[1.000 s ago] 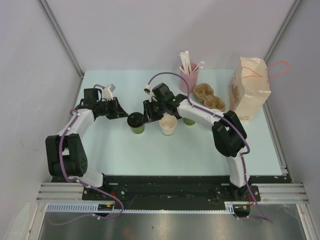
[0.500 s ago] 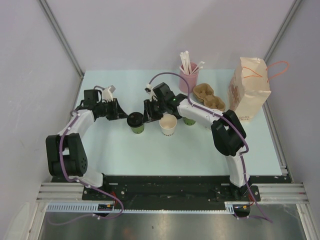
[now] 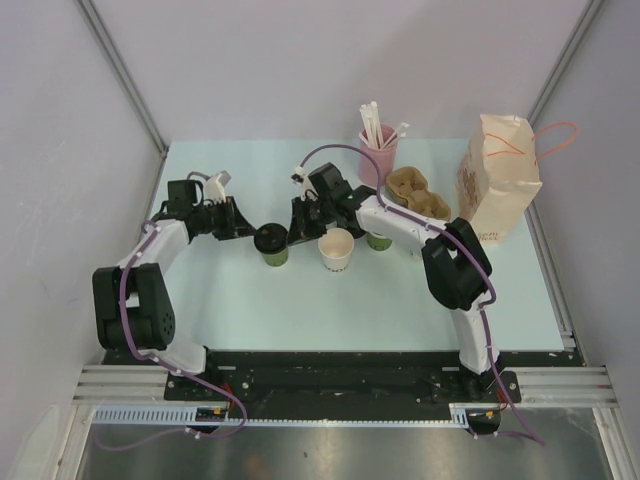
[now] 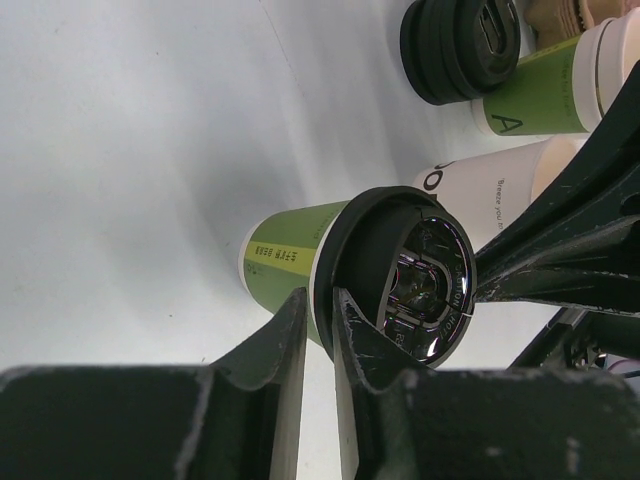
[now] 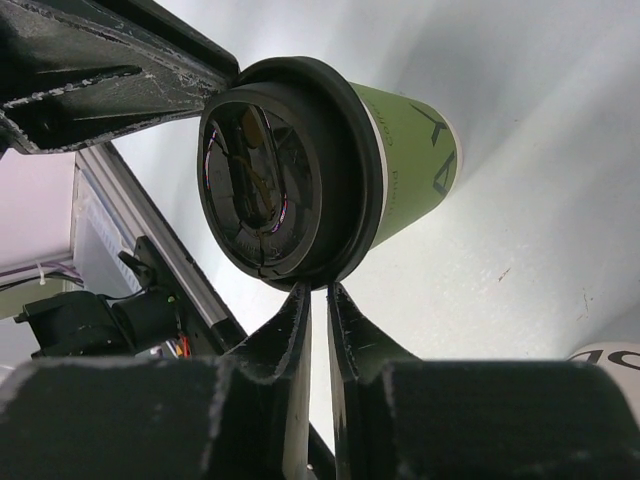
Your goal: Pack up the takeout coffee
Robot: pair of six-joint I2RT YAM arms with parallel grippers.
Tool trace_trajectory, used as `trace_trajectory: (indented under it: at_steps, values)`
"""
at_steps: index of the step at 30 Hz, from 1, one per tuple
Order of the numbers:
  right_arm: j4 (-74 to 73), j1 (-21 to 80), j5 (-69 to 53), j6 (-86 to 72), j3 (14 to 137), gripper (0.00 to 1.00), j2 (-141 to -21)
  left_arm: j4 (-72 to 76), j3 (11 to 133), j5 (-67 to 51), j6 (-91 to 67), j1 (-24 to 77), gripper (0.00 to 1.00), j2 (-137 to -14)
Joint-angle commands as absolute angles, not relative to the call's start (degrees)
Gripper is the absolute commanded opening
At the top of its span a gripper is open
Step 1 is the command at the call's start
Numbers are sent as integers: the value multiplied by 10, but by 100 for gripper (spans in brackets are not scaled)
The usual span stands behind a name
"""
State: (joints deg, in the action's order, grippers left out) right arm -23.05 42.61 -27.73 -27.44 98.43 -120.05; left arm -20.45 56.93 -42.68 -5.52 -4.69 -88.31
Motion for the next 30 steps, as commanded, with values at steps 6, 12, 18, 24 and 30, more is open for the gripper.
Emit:
trace_trajectory:
  at_steps: [6,12,18,24,30]
  values:
    - [-263,417,-220,-249,946,13,-1259,-222,538,-402,-8,-41,20,-916]
    - [-263,414,-219,-249,961,14,-1282,-224,537,-397,-4,-42,20,-924]
    - [-264,410,-219,-252,958,13,-1298,-223,533,-397,-3,-41,19,-943]
    - [-270,410,-218,-248,958,13,-1279,-222,539,-409,-3,-41,19,-933]
    - [-244,414,-222,-253,966,23,-1230,-222,560,-422,-10,-41,20,-898]
